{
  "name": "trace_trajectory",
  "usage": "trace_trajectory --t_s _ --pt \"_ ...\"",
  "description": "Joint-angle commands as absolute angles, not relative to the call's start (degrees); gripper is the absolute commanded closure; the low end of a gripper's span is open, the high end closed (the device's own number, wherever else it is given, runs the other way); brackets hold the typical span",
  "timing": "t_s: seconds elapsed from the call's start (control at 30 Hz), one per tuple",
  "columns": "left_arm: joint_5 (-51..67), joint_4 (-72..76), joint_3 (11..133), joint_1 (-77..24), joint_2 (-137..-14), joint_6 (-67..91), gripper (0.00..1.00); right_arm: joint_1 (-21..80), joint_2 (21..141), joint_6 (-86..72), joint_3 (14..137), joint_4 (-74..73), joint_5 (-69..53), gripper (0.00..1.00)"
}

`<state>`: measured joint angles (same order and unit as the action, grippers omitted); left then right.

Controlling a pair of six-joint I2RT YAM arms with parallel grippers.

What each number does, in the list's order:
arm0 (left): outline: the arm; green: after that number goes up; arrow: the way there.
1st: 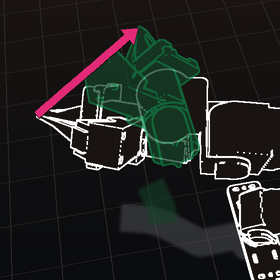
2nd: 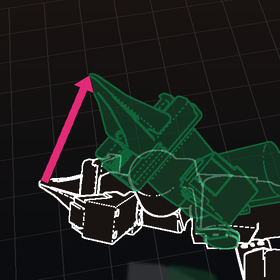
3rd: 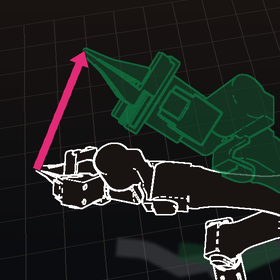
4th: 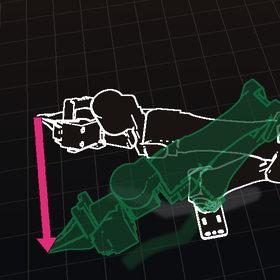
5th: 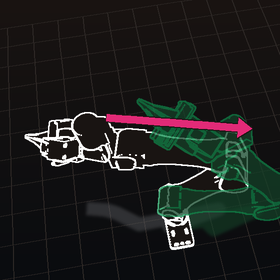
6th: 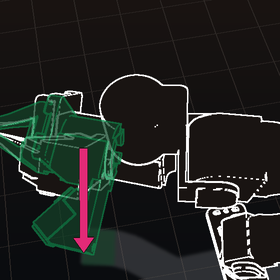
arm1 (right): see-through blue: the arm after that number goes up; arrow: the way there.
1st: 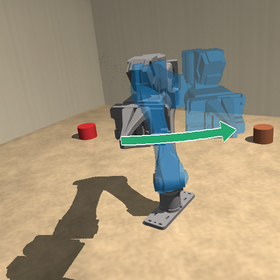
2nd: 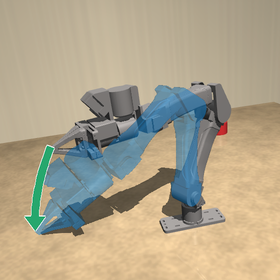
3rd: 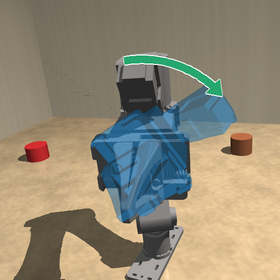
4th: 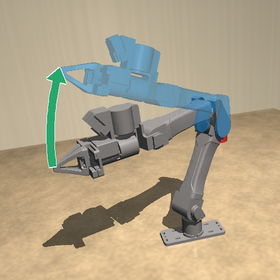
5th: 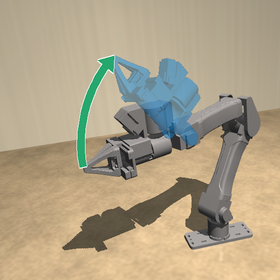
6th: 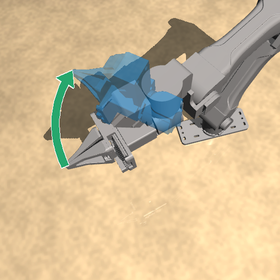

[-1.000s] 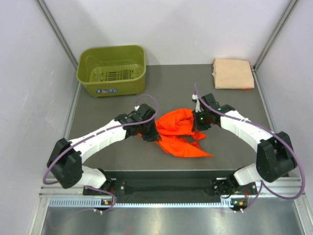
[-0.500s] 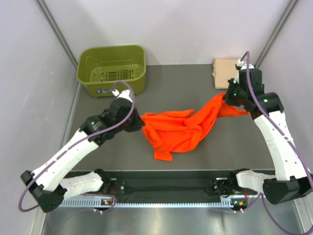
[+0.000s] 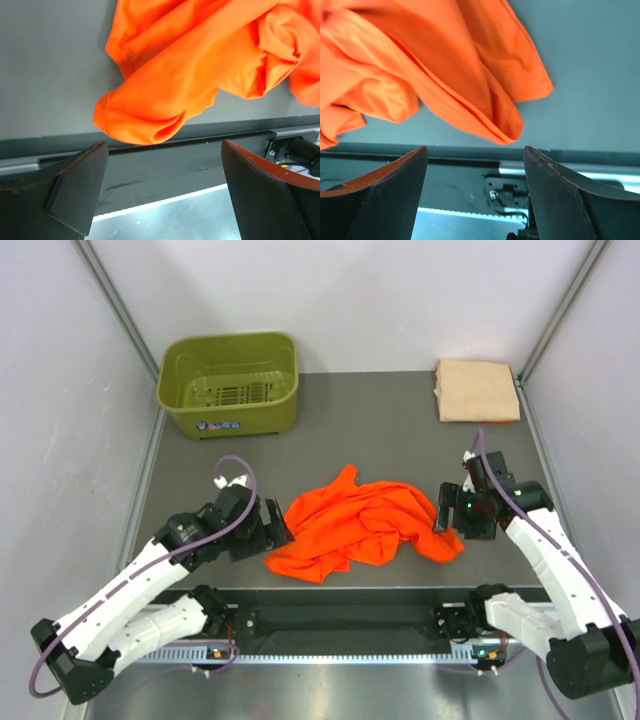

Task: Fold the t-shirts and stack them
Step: Flatten the tshirt out

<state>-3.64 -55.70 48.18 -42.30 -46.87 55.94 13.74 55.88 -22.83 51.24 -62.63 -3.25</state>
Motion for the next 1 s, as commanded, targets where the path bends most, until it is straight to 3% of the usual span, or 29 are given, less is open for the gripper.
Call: trace_trajectory --t_s 0.0,0.17,0.43,0.53,0.7,0.87,0.9,0.97 --pt "-8.16 -49.32 56.30 -42.19 -52.53 48.82 0.01 14.15 55.53 -22.07 54.48 -57.68 -4.65 0.22" --pt "-4.05 -37.37 70.62 -40.70 -76.48 31.24 0.11 14.41 69.24 -19.51 60.20 -50.72 -7.38 0.30" --pt "-0.80 -47.28 101.57 -37.09 -116.40 16.00 0.02 16.08 88.83 -17.32 70.48 -50.71 -3.61 0.27" --pt "-0.26 -47.46 109.23 -35.95 -123.02 14.85 0.03 15.65 92.88 -16.79 70.75 -50.01 -2.72 0.23" --pt "5.17 -46.32 110.13 -33.75 -127.00 15.20 0.09 15.12 97.11 -16.70 69.70 -48.17 -0.89 0.25" --pt "12.29 -42.99 106.89 -32.17 -127.53 16.87 0.40 13.02 98.53 -16.70 68.91 -47.03 2.11 0.31" --pt "13.78 -42.37 106.18 -32.08 -127.27 17.14 0.58 12.57 98.44 -16.79 68.04 -46.15 2.20 0.32" --pt "13.89 -41.84 105.12 -31.99 -126.48 18.01 0.77 11.08 97.91 -16.70 67.07 -45.18 1.24 0.35"
